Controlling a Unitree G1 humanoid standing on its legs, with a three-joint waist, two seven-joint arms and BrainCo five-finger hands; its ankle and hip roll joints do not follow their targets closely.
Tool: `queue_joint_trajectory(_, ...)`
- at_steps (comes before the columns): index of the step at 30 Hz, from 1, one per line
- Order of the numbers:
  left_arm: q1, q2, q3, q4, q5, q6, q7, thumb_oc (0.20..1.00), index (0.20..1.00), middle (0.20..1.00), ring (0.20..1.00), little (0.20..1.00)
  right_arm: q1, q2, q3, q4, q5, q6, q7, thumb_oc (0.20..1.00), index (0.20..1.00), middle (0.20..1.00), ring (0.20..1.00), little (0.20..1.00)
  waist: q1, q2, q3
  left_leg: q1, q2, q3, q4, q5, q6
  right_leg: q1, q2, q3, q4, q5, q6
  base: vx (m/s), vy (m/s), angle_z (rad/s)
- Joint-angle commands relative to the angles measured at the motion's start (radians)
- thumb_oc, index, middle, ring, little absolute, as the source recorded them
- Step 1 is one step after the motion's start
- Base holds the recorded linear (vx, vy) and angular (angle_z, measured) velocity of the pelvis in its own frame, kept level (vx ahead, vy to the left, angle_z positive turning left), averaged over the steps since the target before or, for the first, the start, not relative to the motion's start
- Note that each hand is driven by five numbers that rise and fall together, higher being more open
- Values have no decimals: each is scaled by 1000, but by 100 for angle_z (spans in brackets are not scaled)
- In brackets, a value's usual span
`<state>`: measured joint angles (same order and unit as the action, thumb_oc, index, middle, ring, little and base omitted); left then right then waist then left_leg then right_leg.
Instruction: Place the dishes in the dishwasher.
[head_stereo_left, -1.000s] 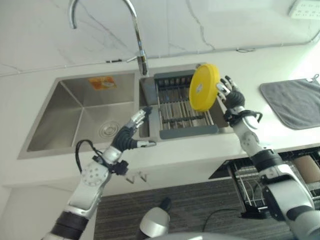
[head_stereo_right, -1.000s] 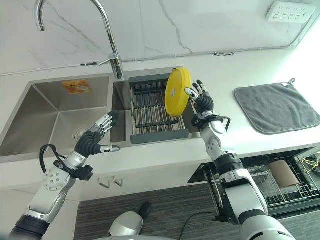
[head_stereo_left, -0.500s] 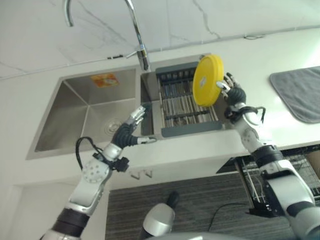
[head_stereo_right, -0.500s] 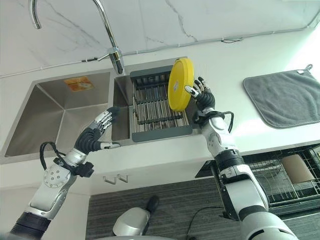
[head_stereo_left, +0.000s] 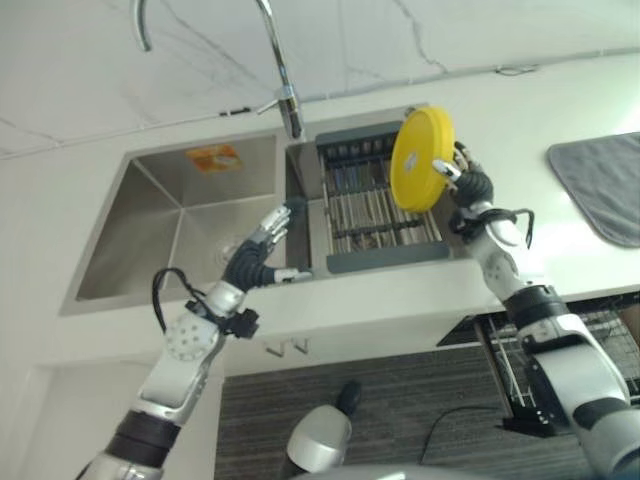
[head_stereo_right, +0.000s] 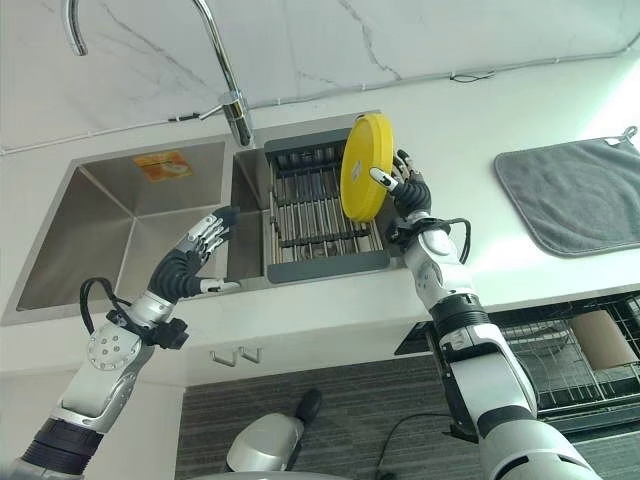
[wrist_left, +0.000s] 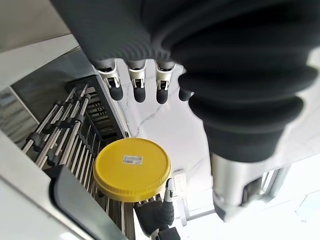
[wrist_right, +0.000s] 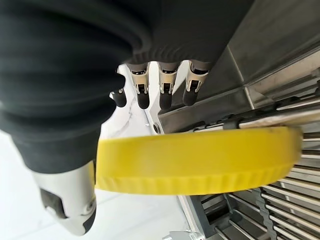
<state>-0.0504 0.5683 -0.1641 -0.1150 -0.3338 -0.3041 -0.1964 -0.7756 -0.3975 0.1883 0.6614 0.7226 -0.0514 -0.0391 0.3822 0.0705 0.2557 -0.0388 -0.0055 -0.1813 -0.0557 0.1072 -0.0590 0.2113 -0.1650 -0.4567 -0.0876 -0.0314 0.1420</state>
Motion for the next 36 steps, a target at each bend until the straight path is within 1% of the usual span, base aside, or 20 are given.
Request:
queue_joint_trajectory(1, -36, 29, -32, -48, -26, -70, 24, 1000, 1000, 1000, 1000, 1000, -102, -56, 52, -47, -25, -42, -5, 1000, 1000, 1000, 1000, 1000, 23, -5, -34, 3, 4, -82, 19, -90, -27, -72, -50, 58, 105, -31, 13, -41, 7, -1)
queue_joint_trajectory(6, -49, 27, -38, -52, -19, -67, 27, 1000, 1000, 1000, 1000, 1000, -114, -57, 57, -52, -47, -25, -29, 1000, 1000, 1000, 1000, 1000, 21, -7, -25, 0, 4, -79, 19, -89, -25, -78, -51, 56, 108, -28, 15, -37, 2, 1)
queue_joint_trajectory(8, -55, 28, -49, -44, -9, -63, 35, 1000, 1000, 1000, 1000, 1000, -128, -60, 61, -28, -59, -13, -78, 1000, 1000, 1000, 1000, 1000, 22, -10, -28, 0, 6, -74, 17, -87, -26, -80, -50, 57, 109, -28, 14, -15, 9, 1)
queue_joint_trajectory(10, -62, 33, -51, -46, 0, -63, 53, 1000, 1000, 1000, 1000, 1000, -144, -61, 56, -11, -57, 7, -94, 1000, 1000, 1000, 1000, 1000, 22, -9, -25, -4, 7, -74, 17, -87, -25, -87, -50, 60, 113, -28, 14, -42, 17, 0)
queue_joint_trajectory(13, -69, 35, -55, -43, 7, -61, 64, 1000, 1000, 1000, 1000, 1000, -154, -52, 64, -20, -75, 14, -115, 1000, 1000, 1000, 1000, 1000, 21, -11, -21, -4, 6, -73, 17, -86, -24, -89, -49, 62, 114, -27, 14, 0, 0, 0)
queue_joint_trajectory(19, -76, 35, -59, -37, 7, -55, 58, 1000, 1000, 1000, 1000, 1000, -169, -49, 80, -34, -94, 20, -130, 1000, 1000, 1000, 1000, 1000, 23, -15, -20, -5, 5, -74, 18, -87, -23, -93, -50, 61, 119, -28, 14, 0, 0, 0)
queue_joint_trajectory(23, -71, 36, -59, -40, 13, -55, 57, 1000, 1000, 1000, 1000, 1000, -166, -49, 80, -39, -105, 11, -153, 1000, 1000, 1000, 1000, 1000, 26, -16, -20, -7, 2, -77, 22, -88, -20, -95, -50, 62, 123, -28, 15, 0, 0, 0)
queue_joint_trajectory(33, -77, 32, -71, -42, 18, -51, 59, 1000, 1000, 1000, 1000, 1000, -179, -45, 91, -53, -153, 29, -183, 1000, 1000, 1000, 1000, 1000, 26, -17, -17, -11, 0, -73, 26, -89, -17, -100, -54, 63, 130, -27, 19, 0, 0, 0)
queue_joint_trajectory(36, -80, 29, -75, -41, 19, -48, 60, 1000, 1000, 1000, 1000, 1000, -184, -46, 101, -70, -177, 47, -202, 1000, 1000, 1000, 1000, 1000, 28, -21, -12, -15, 1, -70, 23, -88, -17, -105, -53, 63, 131, -27, 19, -39, -4, 0)
